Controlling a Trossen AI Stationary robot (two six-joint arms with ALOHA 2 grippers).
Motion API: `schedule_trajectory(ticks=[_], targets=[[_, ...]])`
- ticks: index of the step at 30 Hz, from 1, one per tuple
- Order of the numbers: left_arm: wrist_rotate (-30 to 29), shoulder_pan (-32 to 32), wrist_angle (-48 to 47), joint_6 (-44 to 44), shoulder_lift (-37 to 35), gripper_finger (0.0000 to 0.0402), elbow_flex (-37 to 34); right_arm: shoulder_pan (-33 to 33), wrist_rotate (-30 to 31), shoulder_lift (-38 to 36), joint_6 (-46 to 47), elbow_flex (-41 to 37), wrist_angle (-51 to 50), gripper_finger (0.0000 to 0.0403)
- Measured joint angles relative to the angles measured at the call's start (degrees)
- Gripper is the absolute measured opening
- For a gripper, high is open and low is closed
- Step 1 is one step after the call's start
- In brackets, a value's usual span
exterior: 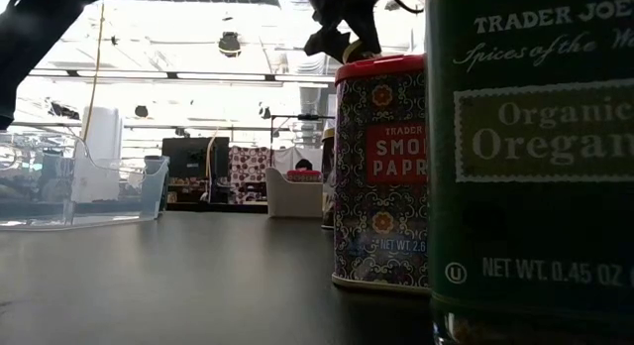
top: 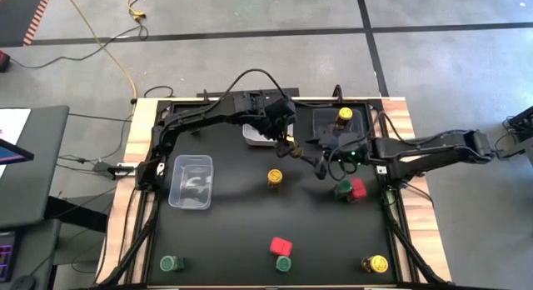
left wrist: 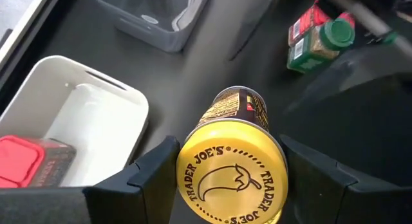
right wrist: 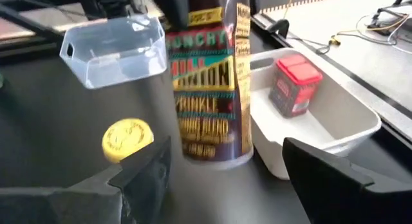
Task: Sort spices by type
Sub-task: Put the bottom left yellow seasoning bottle into the black bin
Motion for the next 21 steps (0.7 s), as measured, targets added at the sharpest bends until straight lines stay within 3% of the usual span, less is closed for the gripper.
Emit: schedule_trajectory(ticks=[6,12,21], targets=[[-4.40,0.10,-0.01,-2.60,0.00,0.0233,0.00,-0.23,-0.02,4.05,-2.48,0.00,7.75,0.0324],[-4.61,0.11,0.46,-3.59,0.00,0.0233,-0.02,-0.25,0.00,6.68,-10.35,0.00,10.20,0.0324],[-5.18,0.18,0.89,-3.77,0.00,0.0233,-0.04,-0.62,2.87,6.95,-10.30,1.86,10.76,0.0324]])
